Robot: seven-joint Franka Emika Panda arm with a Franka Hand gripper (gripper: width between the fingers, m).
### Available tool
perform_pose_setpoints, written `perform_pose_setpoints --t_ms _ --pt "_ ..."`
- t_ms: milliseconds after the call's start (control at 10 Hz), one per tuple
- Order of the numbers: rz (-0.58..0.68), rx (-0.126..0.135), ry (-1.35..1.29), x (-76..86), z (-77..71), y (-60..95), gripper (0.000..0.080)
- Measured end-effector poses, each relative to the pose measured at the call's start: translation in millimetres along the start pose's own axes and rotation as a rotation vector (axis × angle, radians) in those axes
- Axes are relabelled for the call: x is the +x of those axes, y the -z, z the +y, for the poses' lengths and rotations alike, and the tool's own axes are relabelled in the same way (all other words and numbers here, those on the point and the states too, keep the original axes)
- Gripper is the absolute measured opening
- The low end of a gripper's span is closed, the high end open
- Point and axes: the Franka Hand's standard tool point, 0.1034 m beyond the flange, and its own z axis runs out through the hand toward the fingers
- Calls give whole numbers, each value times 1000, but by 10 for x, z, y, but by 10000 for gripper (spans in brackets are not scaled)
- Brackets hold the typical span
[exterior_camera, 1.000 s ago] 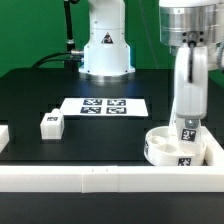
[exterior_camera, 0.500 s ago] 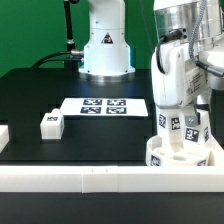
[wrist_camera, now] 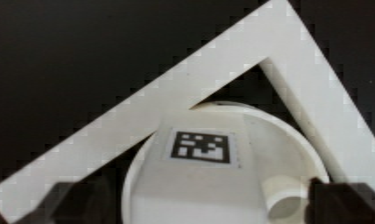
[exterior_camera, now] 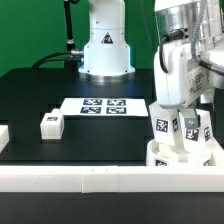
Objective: Assemble stool
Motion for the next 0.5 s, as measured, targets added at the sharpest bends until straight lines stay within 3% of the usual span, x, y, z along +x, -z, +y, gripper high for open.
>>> perform_pose_setpoints --t_ms 300,500 --pt "-27 -28 234 -210 -19 278 647" --pt "-31 -18 436 -225 -55 311 647"
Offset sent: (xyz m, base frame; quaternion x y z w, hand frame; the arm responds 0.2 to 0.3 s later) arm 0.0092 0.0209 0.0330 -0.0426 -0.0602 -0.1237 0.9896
